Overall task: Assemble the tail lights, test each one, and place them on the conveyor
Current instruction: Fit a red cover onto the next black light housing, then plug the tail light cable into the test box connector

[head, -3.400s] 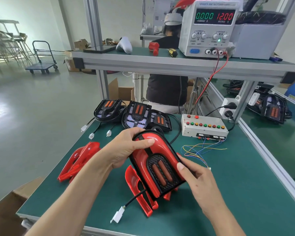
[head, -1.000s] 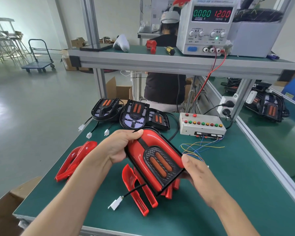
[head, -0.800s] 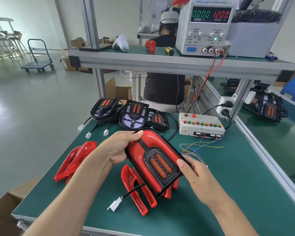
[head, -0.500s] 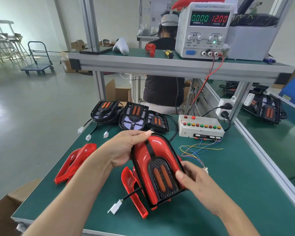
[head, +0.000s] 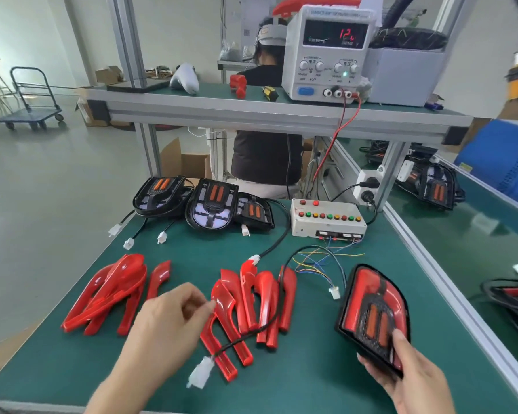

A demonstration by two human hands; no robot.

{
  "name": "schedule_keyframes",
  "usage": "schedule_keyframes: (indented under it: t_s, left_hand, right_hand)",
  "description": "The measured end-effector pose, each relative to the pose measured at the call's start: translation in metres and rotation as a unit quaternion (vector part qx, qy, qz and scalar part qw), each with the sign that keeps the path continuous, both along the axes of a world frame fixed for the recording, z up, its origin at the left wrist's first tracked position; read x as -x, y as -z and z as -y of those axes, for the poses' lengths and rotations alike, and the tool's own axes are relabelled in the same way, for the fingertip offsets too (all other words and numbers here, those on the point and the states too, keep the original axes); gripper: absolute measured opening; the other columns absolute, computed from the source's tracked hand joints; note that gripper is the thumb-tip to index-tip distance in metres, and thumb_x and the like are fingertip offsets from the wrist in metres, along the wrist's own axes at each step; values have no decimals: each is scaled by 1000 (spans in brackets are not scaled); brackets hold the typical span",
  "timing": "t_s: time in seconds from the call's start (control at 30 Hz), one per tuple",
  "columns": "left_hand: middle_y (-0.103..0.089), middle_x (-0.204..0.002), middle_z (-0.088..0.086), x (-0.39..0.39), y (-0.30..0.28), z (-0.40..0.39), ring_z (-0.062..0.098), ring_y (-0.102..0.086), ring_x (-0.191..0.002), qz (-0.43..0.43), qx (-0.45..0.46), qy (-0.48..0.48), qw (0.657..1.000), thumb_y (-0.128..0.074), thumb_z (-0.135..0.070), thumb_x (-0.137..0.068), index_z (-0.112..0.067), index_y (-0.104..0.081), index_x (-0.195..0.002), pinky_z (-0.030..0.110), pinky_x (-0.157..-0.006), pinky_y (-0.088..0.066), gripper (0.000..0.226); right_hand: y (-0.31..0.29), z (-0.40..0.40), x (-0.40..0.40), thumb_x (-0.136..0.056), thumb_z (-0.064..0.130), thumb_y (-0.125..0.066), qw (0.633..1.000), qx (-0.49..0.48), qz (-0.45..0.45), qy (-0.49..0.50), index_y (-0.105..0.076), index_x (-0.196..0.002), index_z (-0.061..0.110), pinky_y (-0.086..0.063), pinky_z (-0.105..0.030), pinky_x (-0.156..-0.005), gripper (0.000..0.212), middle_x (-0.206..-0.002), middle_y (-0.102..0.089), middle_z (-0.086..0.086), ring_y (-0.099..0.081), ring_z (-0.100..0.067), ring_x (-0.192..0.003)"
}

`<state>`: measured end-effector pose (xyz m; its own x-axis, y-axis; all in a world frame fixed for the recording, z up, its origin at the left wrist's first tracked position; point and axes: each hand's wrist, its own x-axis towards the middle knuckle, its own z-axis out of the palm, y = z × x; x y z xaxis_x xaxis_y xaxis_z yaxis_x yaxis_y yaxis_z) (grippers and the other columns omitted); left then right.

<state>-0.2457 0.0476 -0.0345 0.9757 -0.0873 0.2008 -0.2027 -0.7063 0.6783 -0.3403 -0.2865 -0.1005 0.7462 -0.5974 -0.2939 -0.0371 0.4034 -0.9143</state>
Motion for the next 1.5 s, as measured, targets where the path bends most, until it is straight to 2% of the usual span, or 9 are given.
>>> schedule_keyframes:
  t_s: [0.2,0.37,0.53,0.7,0.9,1.0,1.13,1.3,1.5]
  left_hand:
    - [-58,-92,-27,43,31,-17,-5,-59,-78,-30,-110,21,993,-70,-75,-69,-52,-49,-91,16,-78,-47,38]
    - [-54,-100,-35,74,35,17,-23,-50,-82,113,-144,197,963,-71,-52,-74,-56,-58,-127,-2,-74,-43,54]
    - [-68,-116,-20,74,46,94,-1,-63,-80,196,-178,370,891,-50,-40,-90,-46,-60,-123,11,-73,-53,35]
    - [-61,-85,-15,64,61,155,5,-48,-61,260,-231,405,845,-58,-38,-90,-42,-67,-93,16,-52,-44,10]
    - [-55,-79,-13,62,82,172,7,-48,-67,308,-191,384,849,-57,-37,-98,-32,-62,-77,18,-57,-42,22]
    - [-58,-80,-7,59,77,167,13,-56,-72,257,-40,346,902,-56,-38,-100,-24,-67,-86,25,-55,-46,23]
    - [-48,-78,-16,48,63,167,10,-47,-71,131,123,244,953,-53,-43,-102,-23,-57,-93,33,-64,-45,22]
    - [-42,-59,-11,27,40,178,8,-33,-55,18,267,139,953,-49,-49,-103,-25,-50,-83,29,-52,-31,32]
    - [-59,-61,-4,-8,25,191,7,-38,-44,-139,322,64,934,-51,-31,-105,-9,-60,-86,21,-44,-31,31]
  right_hand:
    - [0,9,5,-96,24,-70,998,12,-53,43,-66,-87,-13,-60,-31,-47,37,-80,-74,-29,-73,-43,-62]
    - [-2,10,1,-94,30,-72,993,50,-89,50,-69,-86,-9,-61,-31,-48,39,-76,-76,-21,-75,-42,-65]
    - [-3,11,-7,-93,41,-71,987,99,-119,36,-68,-86,-8,-63,-32,-52,49,-77,-76,-19,-76,-38,-66]
    - [-8,18,-10,-94,49,-65,964,212,-163,-13,-71,-85,1,-62,-48,-76,49,-68,-76,-9,-76,-31,-61]
    - [-20,25,-2,-95,60,-53,911,325,-247,-56,-67,-86,13,-56,-35,-61,50,-52,-70,-5,-71,-18,-49]
    - [-20,33,2,-92,66,-48,865,415,-276,-60,-68,-86,15,-55,-39,-74,56,-62,-72,0,-71,-20,-66]
    - [-22,38,-3,-94,60,-53,819,505,-272,-28,-61,-131,11,-47,-48,-100,62,-121,-64,-13,-57,-32,-116]
    - [-50,27,-40,-95,34,-65,755,638,-145,-28,-76,-102,33,-46,-43,-87,13,-103,-70,6,-60,-29,-103]
    - [-65,14,-116,-98,40,-54,587,737,-218,-253,-71,-108,36,-27,-38,-92,21,-110,-71,14,-55,-18,-116]
